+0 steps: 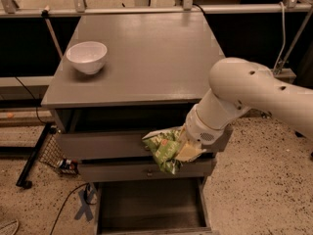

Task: Place green jalapeno chip bag into bottom drawer

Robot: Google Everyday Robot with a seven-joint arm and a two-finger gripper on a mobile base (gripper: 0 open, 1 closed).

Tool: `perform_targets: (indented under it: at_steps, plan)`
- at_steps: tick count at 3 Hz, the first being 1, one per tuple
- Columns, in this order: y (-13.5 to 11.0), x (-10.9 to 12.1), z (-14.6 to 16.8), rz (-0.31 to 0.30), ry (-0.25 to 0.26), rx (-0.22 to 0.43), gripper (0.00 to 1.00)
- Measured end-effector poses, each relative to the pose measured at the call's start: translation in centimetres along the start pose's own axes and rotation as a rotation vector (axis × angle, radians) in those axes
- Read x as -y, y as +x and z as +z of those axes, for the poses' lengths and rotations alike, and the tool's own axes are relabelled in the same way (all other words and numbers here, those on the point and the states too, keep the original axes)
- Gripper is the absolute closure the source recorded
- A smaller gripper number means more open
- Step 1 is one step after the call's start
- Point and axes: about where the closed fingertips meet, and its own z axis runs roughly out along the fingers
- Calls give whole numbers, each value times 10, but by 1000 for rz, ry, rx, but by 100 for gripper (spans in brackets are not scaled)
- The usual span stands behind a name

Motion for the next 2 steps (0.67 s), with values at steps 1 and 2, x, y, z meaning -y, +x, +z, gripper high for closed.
perform_targets:
  at_steps: [1, 2]
  plan:
    - [9, 3, 35, 18, -10, 15, 100]
    - [19, 8, 81, 44, -37, 13, 100]
